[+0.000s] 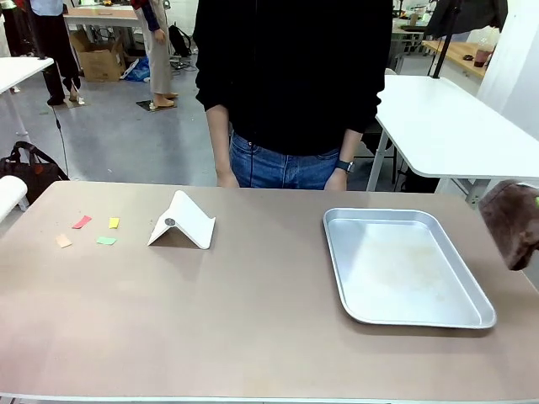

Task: Clean the surface of the table.
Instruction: If a person points to the right, clean the right side of the table with your right hand, and if they point to the left, clean the left side with your left hand, then clean the area not pointed to by the person.

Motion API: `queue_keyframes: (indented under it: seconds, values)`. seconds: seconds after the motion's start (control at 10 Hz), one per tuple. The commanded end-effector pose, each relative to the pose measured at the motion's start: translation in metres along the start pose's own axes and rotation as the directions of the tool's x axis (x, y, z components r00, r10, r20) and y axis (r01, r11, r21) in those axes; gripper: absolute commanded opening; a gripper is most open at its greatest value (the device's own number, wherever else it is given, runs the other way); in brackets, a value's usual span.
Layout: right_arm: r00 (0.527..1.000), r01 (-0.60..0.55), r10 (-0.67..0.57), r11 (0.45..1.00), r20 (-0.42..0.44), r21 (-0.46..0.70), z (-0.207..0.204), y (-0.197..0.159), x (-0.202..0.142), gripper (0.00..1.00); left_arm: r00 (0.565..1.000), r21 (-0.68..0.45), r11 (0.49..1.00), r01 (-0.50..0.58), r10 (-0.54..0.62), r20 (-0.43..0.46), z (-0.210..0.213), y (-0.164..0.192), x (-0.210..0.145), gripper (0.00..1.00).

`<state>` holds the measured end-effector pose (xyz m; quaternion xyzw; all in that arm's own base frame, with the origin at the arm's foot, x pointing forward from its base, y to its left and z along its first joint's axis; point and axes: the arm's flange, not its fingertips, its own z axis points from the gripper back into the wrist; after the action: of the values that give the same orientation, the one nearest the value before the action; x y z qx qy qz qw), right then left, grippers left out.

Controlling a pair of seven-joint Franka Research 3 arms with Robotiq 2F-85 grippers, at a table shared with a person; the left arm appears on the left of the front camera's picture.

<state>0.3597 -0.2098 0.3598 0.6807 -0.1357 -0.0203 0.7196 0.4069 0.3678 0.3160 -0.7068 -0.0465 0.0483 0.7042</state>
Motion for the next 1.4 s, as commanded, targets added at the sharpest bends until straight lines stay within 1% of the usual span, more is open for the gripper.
queue_keyframes:
  seconds: [0.0, 1.3]
  values:
    - [1.000, -0.006, 0.006, 0.999, 0.004, 0.045, 0.0058, 0.0045, -0.0039, 0.10, 1.000, -0.020, 1.000, 0.019, -0.019, 0.000, 0.0018, -0.0045, -0.0023, 0.00]
    - [1.000, -0.006, 0.006, 0.999, 0.004, 0.045, 0.0058, 0.0045, -0.0039, 0.10, 1.000, -0.020, 1.000, 0.019, -0.019, 0.000, 0.0018, -0.0045, -0.0023, 0.00]
